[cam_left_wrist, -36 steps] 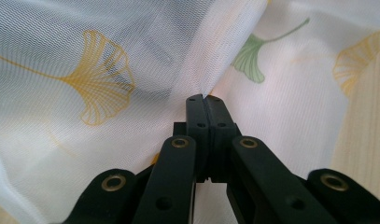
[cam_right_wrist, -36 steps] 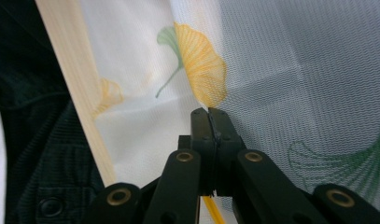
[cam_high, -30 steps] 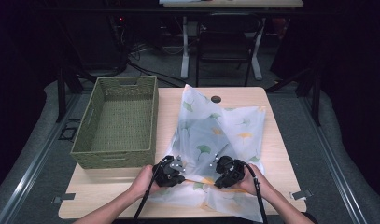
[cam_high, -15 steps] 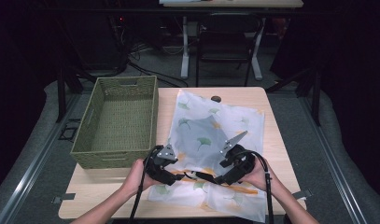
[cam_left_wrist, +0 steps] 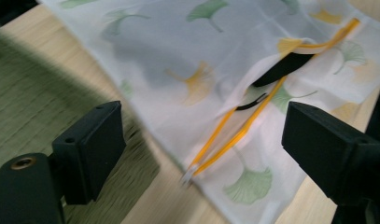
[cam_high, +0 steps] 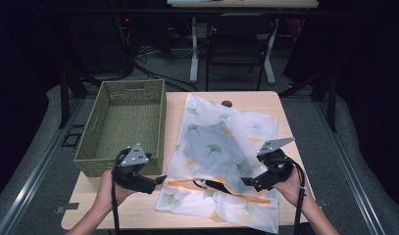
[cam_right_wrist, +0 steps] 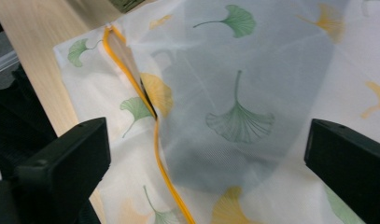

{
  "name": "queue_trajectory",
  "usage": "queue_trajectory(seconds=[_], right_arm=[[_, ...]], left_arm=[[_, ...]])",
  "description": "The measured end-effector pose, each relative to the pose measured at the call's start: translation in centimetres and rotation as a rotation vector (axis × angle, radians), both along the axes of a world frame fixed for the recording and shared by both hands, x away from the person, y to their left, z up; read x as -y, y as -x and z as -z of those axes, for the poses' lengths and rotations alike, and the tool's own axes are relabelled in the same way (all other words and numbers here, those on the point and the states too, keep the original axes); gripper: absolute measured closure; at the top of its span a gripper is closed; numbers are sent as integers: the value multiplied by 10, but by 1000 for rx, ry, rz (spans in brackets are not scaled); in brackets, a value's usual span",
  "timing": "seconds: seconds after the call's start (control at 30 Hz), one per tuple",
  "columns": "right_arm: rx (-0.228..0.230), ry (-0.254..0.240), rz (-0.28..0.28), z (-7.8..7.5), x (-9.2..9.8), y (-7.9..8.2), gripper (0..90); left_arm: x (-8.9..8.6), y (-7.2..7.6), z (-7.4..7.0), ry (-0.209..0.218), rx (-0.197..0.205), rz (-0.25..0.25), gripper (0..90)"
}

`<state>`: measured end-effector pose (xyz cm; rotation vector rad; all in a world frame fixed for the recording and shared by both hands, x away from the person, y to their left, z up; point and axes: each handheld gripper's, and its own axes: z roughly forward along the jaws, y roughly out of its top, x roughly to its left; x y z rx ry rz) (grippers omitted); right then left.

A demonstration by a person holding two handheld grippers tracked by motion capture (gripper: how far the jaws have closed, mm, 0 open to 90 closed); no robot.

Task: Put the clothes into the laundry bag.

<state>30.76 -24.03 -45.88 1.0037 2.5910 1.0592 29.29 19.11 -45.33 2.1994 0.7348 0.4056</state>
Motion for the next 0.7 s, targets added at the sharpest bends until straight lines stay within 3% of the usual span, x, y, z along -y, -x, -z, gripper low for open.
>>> queue_trajectory(seconds=[0.2, 0.5, 0.6, 0.7], right_arm=[[29, 8, 113, 7, 27, 19, 0], [70, -37, 323, 30, 62, 51, 0], [75, -41, 355, 33, 67, 56, 0], [81, -40, 356, 34, 69, 55, 0]], left_arm=[[-42, 13, 4, 12, 11, -137, 90], [-94, 29, 30, 48, -37, -343, 55], [-105, 31, 35, 44, -42, -388, 50], [-109, 29, 40, 66, -75, -403, 17]])
